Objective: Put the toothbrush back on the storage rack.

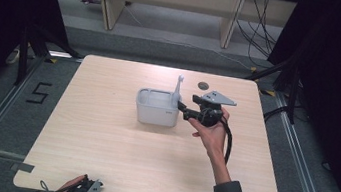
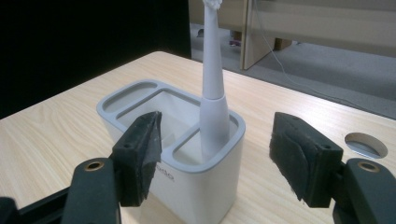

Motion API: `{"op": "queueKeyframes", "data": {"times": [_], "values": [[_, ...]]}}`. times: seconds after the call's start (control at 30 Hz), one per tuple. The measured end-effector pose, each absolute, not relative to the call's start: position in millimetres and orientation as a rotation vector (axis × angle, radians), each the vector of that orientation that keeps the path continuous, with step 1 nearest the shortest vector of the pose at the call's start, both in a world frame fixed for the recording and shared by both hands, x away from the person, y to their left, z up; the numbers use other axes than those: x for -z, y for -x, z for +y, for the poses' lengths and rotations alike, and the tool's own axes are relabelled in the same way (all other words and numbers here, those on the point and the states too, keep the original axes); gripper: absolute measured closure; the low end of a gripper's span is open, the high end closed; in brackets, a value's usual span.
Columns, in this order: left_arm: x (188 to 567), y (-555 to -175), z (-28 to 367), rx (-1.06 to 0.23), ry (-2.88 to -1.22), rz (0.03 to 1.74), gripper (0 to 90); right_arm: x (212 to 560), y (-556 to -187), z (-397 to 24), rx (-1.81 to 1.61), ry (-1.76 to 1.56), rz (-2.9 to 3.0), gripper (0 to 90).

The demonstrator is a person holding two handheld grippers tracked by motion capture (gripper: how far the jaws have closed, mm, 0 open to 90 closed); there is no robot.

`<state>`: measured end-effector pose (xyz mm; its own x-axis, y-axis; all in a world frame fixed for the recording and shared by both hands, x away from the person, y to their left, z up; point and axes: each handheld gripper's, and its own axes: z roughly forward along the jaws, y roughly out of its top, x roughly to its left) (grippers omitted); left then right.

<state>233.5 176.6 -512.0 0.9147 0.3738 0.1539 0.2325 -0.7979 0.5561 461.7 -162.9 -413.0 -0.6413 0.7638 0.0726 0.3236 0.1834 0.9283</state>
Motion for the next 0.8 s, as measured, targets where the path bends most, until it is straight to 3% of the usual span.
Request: {"op": "queueKeyframes", "data": {"times": [0.8], "values": [[511.4, -233.2, 176.8, -0.348, -2.527, 0.428, 15.3, 411.2, -445.7, -151.4, -1.449, -0.958, 2.086, 29.4]]}}
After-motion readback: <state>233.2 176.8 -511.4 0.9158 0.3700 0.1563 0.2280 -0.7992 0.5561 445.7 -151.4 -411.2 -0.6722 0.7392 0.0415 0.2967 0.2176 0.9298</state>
